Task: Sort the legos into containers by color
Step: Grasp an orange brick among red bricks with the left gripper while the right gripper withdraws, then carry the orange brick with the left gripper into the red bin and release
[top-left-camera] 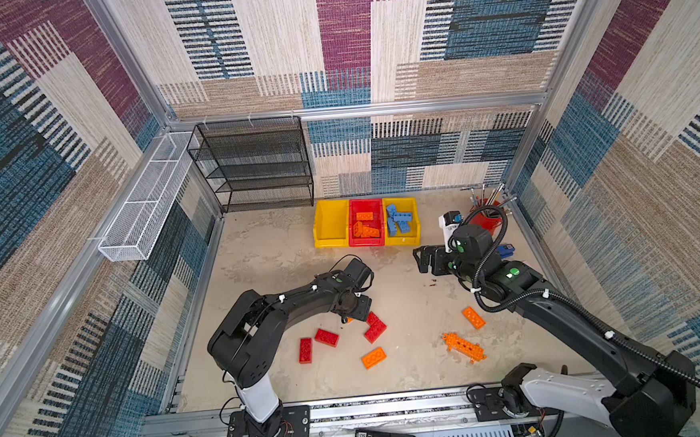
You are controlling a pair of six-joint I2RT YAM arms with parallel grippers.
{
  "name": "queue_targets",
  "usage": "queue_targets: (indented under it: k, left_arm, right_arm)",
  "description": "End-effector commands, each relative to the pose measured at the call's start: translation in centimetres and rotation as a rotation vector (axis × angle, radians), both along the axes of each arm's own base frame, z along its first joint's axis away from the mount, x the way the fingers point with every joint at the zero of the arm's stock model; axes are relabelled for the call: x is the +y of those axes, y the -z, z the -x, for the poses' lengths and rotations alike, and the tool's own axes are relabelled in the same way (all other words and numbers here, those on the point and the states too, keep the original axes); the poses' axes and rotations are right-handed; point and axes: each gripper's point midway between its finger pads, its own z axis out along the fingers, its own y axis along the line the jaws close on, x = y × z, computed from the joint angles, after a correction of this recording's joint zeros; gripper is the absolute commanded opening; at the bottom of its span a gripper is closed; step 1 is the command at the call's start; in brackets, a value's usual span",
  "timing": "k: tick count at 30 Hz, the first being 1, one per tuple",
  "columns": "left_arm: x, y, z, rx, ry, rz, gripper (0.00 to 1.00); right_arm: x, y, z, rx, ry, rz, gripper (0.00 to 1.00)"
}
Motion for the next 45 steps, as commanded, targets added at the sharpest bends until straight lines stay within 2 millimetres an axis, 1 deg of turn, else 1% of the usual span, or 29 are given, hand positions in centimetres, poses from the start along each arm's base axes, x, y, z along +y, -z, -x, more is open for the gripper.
queue_targets:
  k: [1, 6, 13, 18, 22, 24, 28, 31, 34, 40, 42, 45]
  left_arm:
    - [-0.3, 0.7, 0.8, 0.044, 0.033, 0.009, 0.65]
    - [0.7, 0.9, 1.9, 0.078, -0.007, -0.001, 0.64]
    - [1.9, 0.5, 3.2, 0.071, -0.030, 0.008, 0.64]
    - [2.5, 1.3, 3.7, 0.089, -0.031, -0.018, 0.63]
    - [2.6, 1.1, 3.9, 0.084, -0.032, -0.007, 0.63]
    - [2.7, 1.1, 3.9, 0.084, -0.035, -0.013, 0.60]
    - [3.0, 2.0, 4.5, 0.124, -0.043, -0.033, 0.49]
    - [3.4, 2.7, 4.8, 0.144, -0.057, -0.058, 0.47]
    - [3.6, 3.0, 4.8, 0.151, -0.067, -0.067, 0.45]
    - [3.7, 2.4, 4.2, 0.138, -0.090, -0.099, 0.40]
    - [3.9, 2.2, 3.9, 0.134, -0.094, -0.118, 0.36]
    - [3.8, 1.5, 3.4, 0.122, -0.102, -0.125, 0.34]
  right_arm:
    - [-0.2, -0.4, 0.0, -0.011, 0.007, 0.002, 0.99]
    - [0.2, 0.0, 0.2, 0.007, -0.012, -0.012, 0.99]
    - [0.5, 0.2, 0.4, 0.020, -0.025, -0.018, 0.99]
    - [0.6, 0.2, 0.5, 0.025, -0.031, -0.028, 0.99]
    - [0.6, 0.2, 0.7, 0.031, -0.034, -0.030, 0.99]
    - [0.6, 0.2, 0.7, 0.031, -0.032, -0.028, 0.99]
    - [0.6, 0.0, 0.7, 0.027, -0.031, -0.034, 0.99]
    - [0.6, 0.0, 0.7, 0.027, -0.033, -0.034, 0.99]
    - [0.5, 0.0, 0.7, 0.025, -0.032, -0.033, 0.99]
    - [0.3, -0.5, 0.9, 0.010, -0.025, -0.036, 0.99]
    - [0.2, -0.8, 1.0, 0.000, -0.020, -0.042, 0.99]
    - [0.0, -1.1, 1.1, -0.009, -0.016, -0.045, 0.99]
